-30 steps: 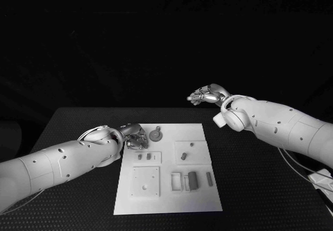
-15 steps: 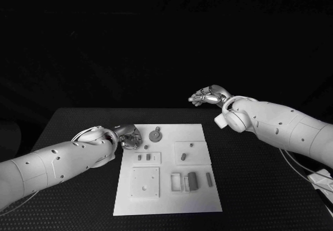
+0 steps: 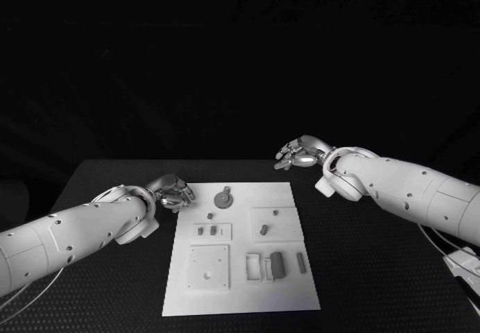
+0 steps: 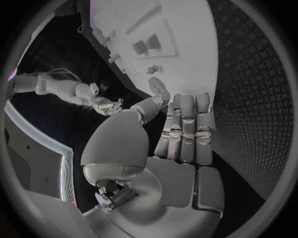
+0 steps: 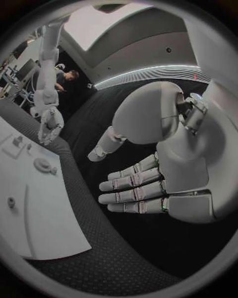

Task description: Assemble the parts on the task board

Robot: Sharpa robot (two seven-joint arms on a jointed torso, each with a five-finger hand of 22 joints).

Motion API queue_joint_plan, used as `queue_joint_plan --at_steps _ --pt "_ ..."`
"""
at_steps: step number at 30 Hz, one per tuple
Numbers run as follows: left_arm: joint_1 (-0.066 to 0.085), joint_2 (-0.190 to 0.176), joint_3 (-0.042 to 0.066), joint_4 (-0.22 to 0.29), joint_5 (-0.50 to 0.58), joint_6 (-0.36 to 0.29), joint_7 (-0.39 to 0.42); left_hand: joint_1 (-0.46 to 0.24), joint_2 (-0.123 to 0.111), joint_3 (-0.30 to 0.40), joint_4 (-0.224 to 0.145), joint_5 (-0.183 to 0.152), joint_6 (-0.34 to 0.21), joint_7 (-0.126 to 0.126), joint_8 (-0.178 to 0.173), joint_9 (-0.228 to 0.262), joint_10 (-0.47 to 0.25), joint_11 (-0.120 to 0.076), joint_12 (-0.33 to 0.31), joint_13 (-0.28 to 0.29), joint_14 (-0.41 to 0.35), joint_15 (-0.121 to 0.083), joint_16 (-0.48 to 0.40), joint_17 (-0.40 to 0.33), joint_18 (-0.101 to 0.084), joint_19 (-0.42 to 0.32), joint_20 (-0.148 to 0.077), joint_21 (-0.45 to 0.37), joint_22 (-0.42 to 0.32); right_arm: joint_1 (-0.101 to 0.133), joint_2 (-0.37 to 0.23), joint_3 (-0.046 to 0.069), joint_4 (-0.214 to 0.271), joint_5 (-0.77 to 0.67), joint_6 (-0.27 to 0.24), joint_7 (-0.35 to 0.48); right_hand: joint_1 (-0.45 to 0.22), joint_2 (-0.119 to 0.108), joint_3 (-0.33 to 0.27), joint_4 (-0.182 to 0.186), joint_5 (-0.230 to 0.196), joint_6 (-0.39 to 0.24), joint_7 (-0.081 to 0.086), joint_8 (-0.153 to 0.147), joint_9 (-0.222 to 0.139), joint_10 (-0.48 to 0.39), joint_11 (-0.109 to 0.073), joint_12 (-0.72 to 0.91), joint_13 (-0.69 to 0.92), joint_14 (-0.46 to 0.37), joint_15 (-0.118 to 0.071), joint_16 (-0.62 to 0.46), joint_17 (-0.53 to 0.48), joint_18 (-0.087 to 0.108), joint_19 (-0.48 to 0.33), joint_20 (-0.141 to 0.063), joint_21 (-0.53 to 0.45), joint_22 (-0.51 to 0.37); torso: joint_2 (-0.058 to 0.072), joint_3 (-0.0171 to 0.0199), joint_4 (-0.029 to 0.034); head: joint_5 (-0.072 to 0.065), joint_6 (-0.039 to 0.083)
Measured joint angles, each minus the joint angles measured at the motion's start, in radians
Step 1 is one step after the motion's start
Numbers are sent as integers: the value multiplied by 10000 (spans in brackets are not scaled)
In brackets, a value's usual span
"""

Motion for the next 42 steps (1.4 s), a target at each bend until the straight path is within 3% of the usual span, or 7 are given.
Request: queue_joint_plan --at_steps 2,4,8,15,20,27,42 --pt "38 -149 122 160 824 -51 132 -60 -22 -45 45 0 -20 19 0 19 -170 104 0 1 -190 119 -497 -205 2 -246 91 -391 -239 -41 -121 -8 259 -627 109 -79 174 -30 0 0 0 67 -65 27 23 64 1 35 0 262 -122 97 62 112 266 -14 39 -3 0 4 -1 -1 28" --pt "87 -295 148 317 1504 -63 260 -164 -20 -186 66 0 -120 28 0 38 -324 210 0 12 -358 216 -1045 -399 0 -482 185 -805 -495 -77 -234 -21 475 -1169 192 -151 247 -41 0 0 0 219 -98 128 53 190 -64 125 0 607 -279 262 159 170 602 -27 122 -14 0 6 -4 -2 53" --pt "182 -573 166 643 2861 -42 547 -223 40 -328 46 0 -223 0 49 72 -555 312 0 9 -567 426 -1936 -584 115 -797 394 -1439 -907 -155 -439 -97 895 -2455 327 -309 254 -34 0 0 0 464 -176 257 100 462 -176 268 1 1385 -670 658 401 546 1439 -95 394 -31 0 11 -5 -14 91" --pt "282 -781 191 1037 3997 13 903 -396 -26 -591 11 0 -324 1 49 94 -672 357 0 -63 -886 745 -2958 -663 274 -1189 715 -2084 -1274 -217 -770 -400 1588 -4199 331 -520 330 -110 0 0 0 748 -281 321 119 765 -335 345 15 2252 -1081 1042 715 819 2446 -163 626 -99 -1 9 -4 -21 124" --pt "282 -785 191 1129 4356 38 1078 -395 -25 -594 14 0 -324 1 49 94 -672 357 0 -73 -885 744 -3039 -648 305 -1204 730 -2111 -1293 -288 -879 -664 1953 -5161 173 -652 399 -179 -57 2 0 750 -283 321 80 820 -390 308 -50 2944 -1302 1445 1026 857 3231 -341 873 -110 -2 4 -2 4 134" --pt "282 -782 190 1163 4608 39 1245 -395 -25 -621 -14 0 -357 34 49 93 -672 357 0 -72 -886 745 -3085 -626 304 -1203 731 -2148 -1303 -485 -854 -843 2222 -6144 -160 -865 453 -230 -57 2 0 762 -296 263 -23 838 -409 67 -188 3479 -1409 1877 1392 857 3908 -662 1047 -76 -2 -1 -14 52 136" --pt "282 -769 189 1169 4793 37 1381 -394 -24 -650 15 0 -396 73 49 101 -672 356 0 -92 -885 744 -3193 -565 288 -1202 731 -2188 -1321 -766 -444 -941 2006 -7000 -662 -1258 583 -101 -29 30 0 798 -260 262 -90 907 -406 -130 -302 3544 -1406 1952 1556 857 4098 -714 1047 -74 12 -8 8 80 100"
